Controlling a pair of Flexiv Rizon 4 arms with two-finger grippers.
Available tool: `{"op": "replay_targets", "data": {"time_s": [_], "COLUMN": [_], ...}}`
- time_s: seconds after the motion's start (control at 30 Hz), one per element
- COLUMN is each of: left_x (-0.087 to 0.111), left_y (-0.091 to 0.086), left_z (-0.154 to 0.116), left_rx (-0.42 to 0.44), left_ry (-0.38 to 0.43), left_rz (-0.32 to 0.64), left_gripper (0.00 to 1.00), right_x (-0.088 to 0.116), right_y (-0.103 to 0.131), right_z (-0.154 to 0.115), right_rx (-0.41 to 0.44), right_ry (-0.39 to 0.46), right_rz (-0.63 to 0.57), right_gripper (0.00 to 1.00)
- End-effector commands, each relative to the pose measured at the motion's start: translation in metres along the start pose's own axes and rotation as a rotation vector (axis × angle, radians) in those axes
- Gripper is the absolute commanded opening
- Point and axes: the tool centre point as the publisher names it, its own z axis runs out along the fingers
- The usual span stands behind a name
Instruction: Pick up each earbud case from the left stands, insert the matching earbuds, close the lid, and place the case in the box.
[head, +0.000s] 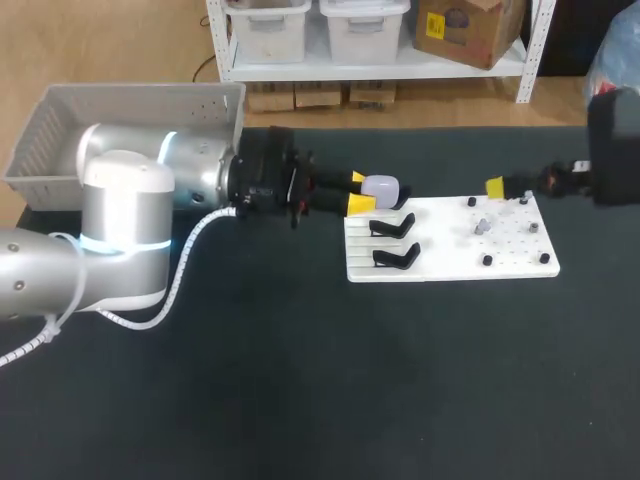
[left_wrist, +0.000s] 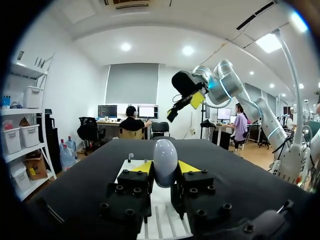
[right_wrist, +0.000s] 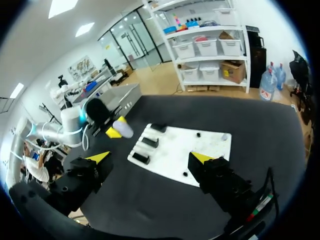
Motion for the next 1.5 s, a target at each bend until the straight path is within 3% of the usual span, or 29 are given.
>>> {"op": "replay_targets", "data": {"time_s": [0.03,0.6,1.07,1.5], "left_x": [0.002,0.001,0.001,0.001], "left_y": [0.002,0.001,0.001,0.001], "left_z": [0.000,-0.002,-0.002,-0.002], "left_rx": [0.000,-0.006,-0.006,-0.006], "left_ry": [-0.003,-0.006,-0.006,-0.006], "left_rz": [0.001,0.025,0.025,0.025], "left_gripper": [0.00,0.00,0.00,0.00], "right_x": [-0.002,-0.002,0.003,-0.002], "right_y": [0.003,0.055,0.062,0.059], "right_z": [0.015,0.063,0.101,0.119], "right_rx": [-0.056,-0.072,-0.043,-0.023], "right_ry": [0.025,0.135,0.202,0.229], "right_rz": [0.000,-0.029,-0.038,-0.048], "right_gripper": [1.00,1.00,1.00,1.00]}}
